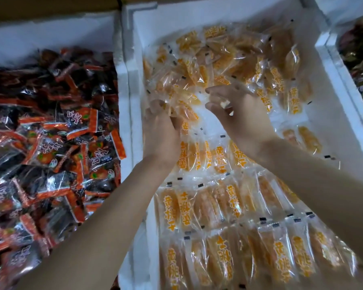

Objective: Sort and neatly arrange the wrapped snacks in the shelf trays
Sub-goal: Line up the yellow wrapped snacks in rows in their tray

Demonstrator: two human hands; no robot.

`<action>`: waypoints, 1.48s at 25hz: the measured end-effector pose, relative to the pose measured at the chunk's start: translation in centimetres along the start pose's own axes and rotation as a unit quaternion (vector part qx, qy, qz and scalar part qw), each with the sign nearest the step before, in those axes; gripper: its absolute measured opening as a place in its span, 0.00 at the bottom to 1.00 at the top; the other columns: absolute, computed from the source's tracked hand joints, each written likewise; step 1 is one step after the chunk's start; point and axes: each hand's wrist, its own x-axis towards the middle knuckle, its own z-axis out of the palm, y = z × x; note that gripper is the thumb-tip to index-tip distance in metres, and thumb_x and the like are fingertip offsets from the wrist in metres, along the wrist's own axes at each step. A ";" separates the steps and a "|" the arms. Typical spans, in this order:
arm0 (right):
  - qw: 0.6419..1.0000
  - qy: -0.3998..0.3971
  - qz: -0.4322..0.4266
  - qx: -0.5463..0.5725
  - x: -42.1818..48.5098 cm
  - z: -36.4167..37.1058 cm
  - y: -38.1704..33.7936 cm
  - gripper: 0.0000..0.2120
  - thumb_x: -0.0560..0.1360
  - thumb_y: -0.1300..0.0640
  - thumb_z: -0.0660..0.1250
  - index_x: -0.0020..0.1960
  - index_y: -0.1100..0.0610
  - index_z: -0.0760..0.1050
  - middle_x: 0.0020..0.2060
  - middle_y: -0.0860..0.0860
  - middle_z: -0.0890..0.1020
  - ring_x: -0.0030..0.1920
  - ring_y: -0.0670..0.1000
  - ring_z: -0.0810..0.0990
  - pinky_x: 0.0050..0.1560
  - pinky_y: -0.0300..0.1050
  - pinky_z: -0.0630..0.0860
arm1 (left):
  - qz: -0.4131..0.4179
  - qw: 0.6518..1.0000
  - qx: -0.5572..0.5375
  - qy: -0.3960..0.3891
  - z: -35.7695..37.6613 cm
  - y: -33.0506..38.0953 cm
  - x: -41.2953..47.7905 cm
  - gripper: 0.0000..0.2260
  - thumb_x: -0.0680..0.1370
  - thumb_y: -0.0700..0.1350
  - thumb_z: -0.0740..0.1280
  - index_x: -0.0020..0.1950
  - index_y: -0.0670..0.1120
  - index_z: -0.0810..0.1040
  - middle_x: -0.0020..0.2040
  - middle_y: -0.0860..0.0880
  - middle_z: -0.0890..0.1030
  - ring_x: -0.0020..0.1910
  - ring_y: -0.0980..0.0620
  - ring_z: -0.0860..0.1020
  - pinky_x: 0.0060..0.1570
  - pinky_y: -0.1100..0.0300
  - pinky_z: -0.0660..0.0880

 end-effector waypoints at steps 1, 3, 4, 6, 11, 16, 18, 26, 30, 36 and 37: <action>0.999 0.003 -0.015 0.046 -0.7 -0.1 -0.5 0.13 0.78 0.57 0.64 0.62 0.53 0.76 0.54 0.52 0.76 0.40 0.42 0.77 0.46 0.33 0.72 | -0.029 0.997 -0.073 0.005 -0.5 0.2 -0.8 0.10 0.81 0.38 0.58 0.61 0.37 0.69 0.48 0.45 0.75 0.46 0.55 0.75 0.44 0.73 0.68; 0.993 -0.021 -0.025 0.113 -2.5 0.2 -1.8 0.15 0.79 0.58 0.62 0.65 0.56 0.74 0.55 0.50 0.74 0.44 0.37 0.77 0.52 0.30 0.73 | -0.094 0.974 -0.206 0.008 -1.1 0.5 -2.6 0.08 0.81 0.40 0.57 0.52 0.37 0.73 0.39 0.46 0.75 0.39 0.56 0.77 0.38 0.76 0.69; 0.992 -0.034 -0.036 0.119 -3.6 0.6 -2.4 0.16 0.79 0.57 0.61 0.67 0.58 0.72 0.57 0.49 0.73 0.47 0.38 0.77 0.55 0.32 0.73 | -0.131 0.953 -0.272 0.004 -1.1 0.5 -3.4 0.09 0.81 0.41 0.56 0.51 0.38 0.74 0.39 0.47 0.76 0.39 0.56 0.78 0.41 0.73 0.72; 0.989 -0.089 -0.071 0.091 -5.8 1.6 -3.4 0.24 0.78 0.51 0.56 0.71 0.60 0.65 0.66 0.52 0.69 0.59 0.41 0.72 0.63 0.35 0.67 | -0.220 0.896 -0.384 -0.027 -1.4 1.0 -5.0 0.11 0.82 0.46 0.56 0.58 0.44 0.75 0.48 0.49 0.81 0.48 0.54 0.80 0.53 0.59 0.76; 0.957 -0.246 -0.068 0.139 -8.1 1.9 -4.5 0.26 0.80 0.48 0.50 0.75 0.53 0.51 0.74 0.47 0.57 0.74 0.40 0.53 0.72 0.33 0.51 | -0.251 0.837 -0.474 -0.112 -3.2 0.2 -6.9 0.22 0.74 0.57 0.64 0.64 0.48 0.71 0.54 0.46 0.82 0.45 0.54 0.83 0.46 0.59 0.78; 0.993 -0.110 0.009 0.037 -3.8 2.0 -2.8 0.22 0.78 0.62 0.60 0.71 0.53 0.63 0.68 0.49 0.69 0.68 0.45 0.65 0.62 0.27 0.57 | -0.189 0.914 -0.352 -0.068 -5.3 -1.6 -6.2 0.18 0.75 0.47 0.69 0.63 0.51 0.70 0.48 0.54 0.81 0.47 0.57 0.81 0.46 0.63 0.78; 0.984 -0.164 0.026 -0.066 -0.9 3.3 -1.5 0.31 0.77 0.56 0.64 0.75 0.55 0.54 0.73 0.51 0.62 0.73 0.49 0.57 0.67 0.36 0.55 | -0.180 0.914 -0.360 -0.061 -5.7 -1.9 -6.1 0.19 0.75 0.45 0.69 0.65 0.47 0.70 0.46 0.54 0.81 0.47 0.57 0.81 0.45 0.64 0.78; 0.961 -0.161 0.007 -0.224 4.0 6.7 -1.0 0.23 0.75 0.48 0.65 0.65 0.60 0.70 0.59 0.59 0.73 0.61 0.59 0.69 0.58 0.50 0.68 | -0.158 0.923 -0.342 -0.077 -5.8 -2.5 -5.8 0.20 0.75 0.44 0.70 0.66 0.47 0.70 0.53 0.51 0.81 0.51 0.58 0.79 0.52 0.67 0.73; 0.988 -0.095 0.001 -0.122 3.1 4.7 -3.0 0.18 0.77 0.49 0.64 0.60 0.60 0.71 0.43 0.52 0.77 0.46 0.55 0.75 0.40 0.40 0.69 | -0.150 0.925 -0.344 -0.057 -5.6 -2.5 -5.9 0.17 0.77 0.44 0.68 0.65 0.46 0.70 0.51 0.50 0.81 0.52 0.53 0.80 0.59 0.56 0.75; 0.935 -0.193 0.159 0.253 -4.0 0.8 -7.8 0.07 0.75 0.51 0.66 0.39 0.52 0.75 0.25 0.38 0.75 0.27 0.34 0.72 0.31 0.24 0.65 | -0.151 0.917 -0.362 -0.074 -4.6 -1.5 -7.7 0.17 0.80 0.46 0.62 0.68 0.47 0.66 0.50 0.56 0.76 0.50 0.60 0.77 0.57 0.63 0.74; 0.932 -0.210 0.155 0.251 -5.0 0.6 -7.9 0.06 0.75 0.52 0.66 0.40 0.51 0.73 0.30 0.37 0.76 0.30 0.31 0.73 0.33 0.22 0.66 | -0.155 0.914 -0.364 -0.093 -4.3 -1.1 -8.3 0.16 0.80 0.48 0.61 0.66 0.48 0.66 0.52 0.56 0.77 0.52 0.60 0.77 0.57 0.62 0.74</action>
